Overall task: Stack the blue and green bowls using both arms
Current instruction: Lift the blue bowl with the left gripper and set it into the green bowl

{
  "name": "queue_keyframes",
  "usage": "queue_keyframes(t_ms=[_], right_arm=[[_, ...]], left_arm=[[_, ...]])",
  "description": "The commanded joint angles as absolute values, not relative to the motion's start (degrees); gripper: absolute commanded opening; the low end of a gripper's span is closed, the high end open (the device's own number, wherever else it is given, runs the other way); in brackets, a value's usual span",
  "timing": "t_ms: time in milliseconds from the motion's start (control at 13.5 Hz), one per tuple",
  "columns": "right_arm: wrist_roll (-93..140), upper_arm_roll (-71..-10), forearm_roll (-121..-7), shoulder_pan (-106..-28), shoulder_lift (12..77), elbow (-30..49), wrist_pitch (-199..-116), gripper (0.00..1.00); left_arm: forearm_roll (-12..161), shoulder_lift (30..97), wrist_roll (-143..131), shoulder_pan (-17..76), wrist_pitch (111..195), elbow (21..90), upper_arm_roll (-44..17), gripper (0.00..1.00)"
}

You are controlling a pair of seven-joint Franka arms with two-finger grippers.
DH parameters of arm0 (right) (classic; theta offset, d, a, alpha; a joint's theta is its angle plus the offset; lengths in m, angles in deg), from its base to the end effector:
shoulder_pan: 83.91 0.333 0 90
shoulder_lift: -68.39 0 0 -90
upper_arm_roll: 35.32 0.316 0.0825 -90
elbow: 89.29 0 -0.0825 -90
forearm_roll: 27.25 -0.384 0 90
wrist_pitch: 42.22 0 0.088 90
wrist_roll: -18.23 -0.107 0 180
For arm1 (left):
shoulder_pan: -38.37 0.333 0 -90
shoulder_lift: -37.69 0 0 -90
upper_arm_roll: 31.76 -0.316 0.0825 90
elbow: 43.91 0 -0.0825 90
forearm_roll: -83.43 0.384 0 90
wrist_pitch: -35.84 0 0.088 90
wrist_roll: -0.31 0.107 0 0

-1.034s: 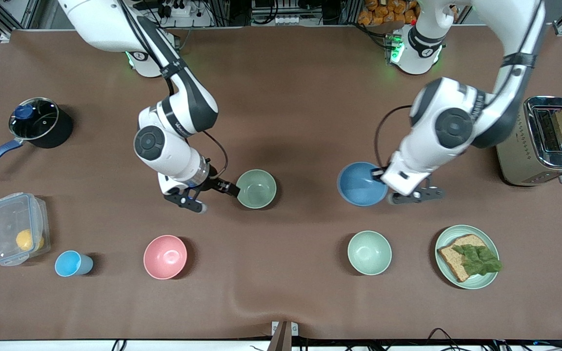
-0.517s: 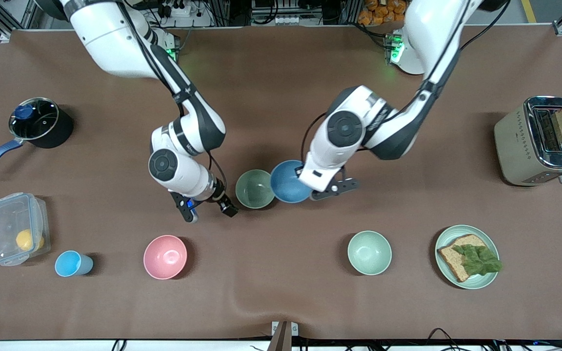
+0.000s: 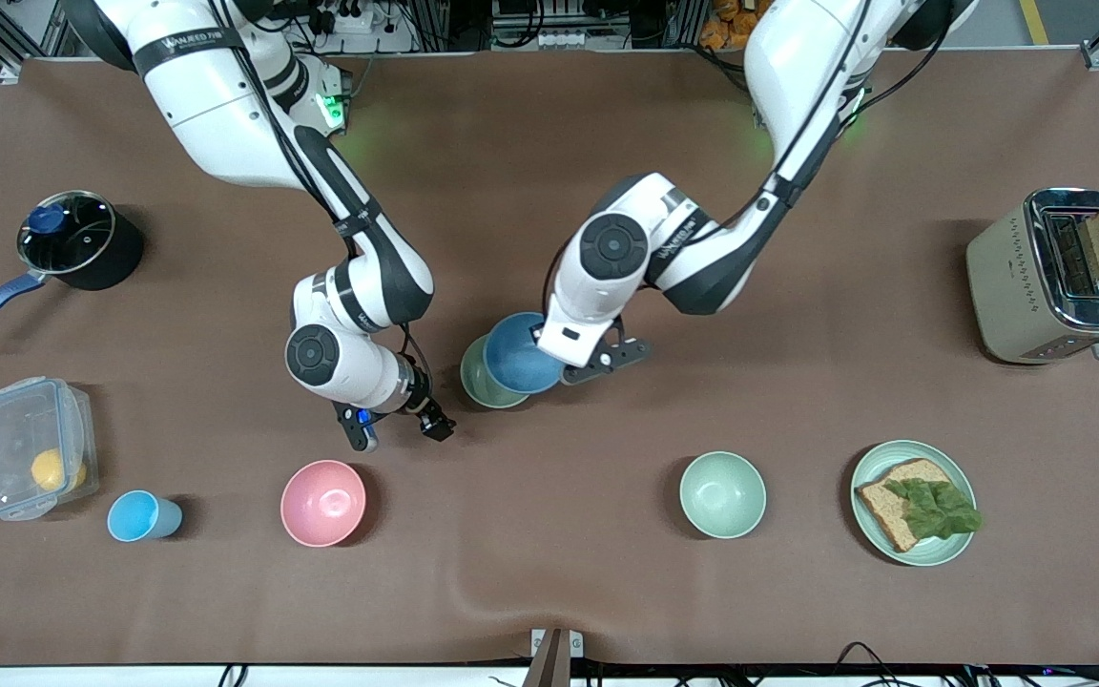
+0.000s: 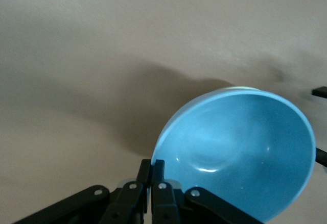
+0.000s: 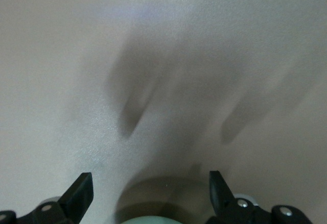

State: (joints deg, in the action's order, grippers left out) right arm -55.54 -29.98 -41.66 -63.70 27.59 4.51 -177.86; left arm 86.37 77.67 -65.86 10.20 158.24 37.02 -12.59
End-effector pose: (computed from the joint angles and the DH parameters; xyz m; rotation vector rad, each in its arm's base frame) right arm 0.6253 0.2936 0.2042 -2.5692 1.4775 0.2531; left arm 0.5313 -0.5003 0.3114 2.9394 0.5689 -0.1571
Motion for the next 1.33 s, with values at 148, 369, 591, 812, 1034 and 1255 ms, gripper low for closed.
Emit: queue_keyframes(t_ms=[148, 369, 591, 812, 1034, 1255], right_arm=[[-56.21, -29.7, -41.93, -63.52, 26.73, 3.17, -177.57, 1.0], [-56.03, -29.7, -41.75, -63.43, 26.73, 3.18, -177.57, 1.0], [-55.95, -29.7, -41.66, -63.52, 26.81, 3.18, -177.57, 1.0], [-55.86, -29.78, -41.58, -63.43, 26.73, 3.18, -177.57, 1.0], [-55.86, -29.79, -41.57, -63.43, 26.81, 3.18, -177.57, 1.0], [-55.86, -29.79, -41.49, -63.25, 26.81, 3.18, -177.57, 1.0]], left_arm=[[86.06, 81.37, -68.51, 6.39, 160.55, 32.99, -14.87, 0.0], [85.98, 82.42, -68.51, 4.8, 161.7, 32.2, -16.72, 0.0], [85.98, 83.74, -68.51, 4.36, 162.23, 31.32, -16.81, 0.0], [85.98, 84.88, -68.51, 4.09, 164.07, 31.32, -16.81, 0.0], [85.98, 85.41, -68.51, 3.92, 164.51, 31.32, -16.81, 0.0], [85.98, 85.76, -68.34, 3.92, 164.87, 31.41, -16.81, 0.0]])
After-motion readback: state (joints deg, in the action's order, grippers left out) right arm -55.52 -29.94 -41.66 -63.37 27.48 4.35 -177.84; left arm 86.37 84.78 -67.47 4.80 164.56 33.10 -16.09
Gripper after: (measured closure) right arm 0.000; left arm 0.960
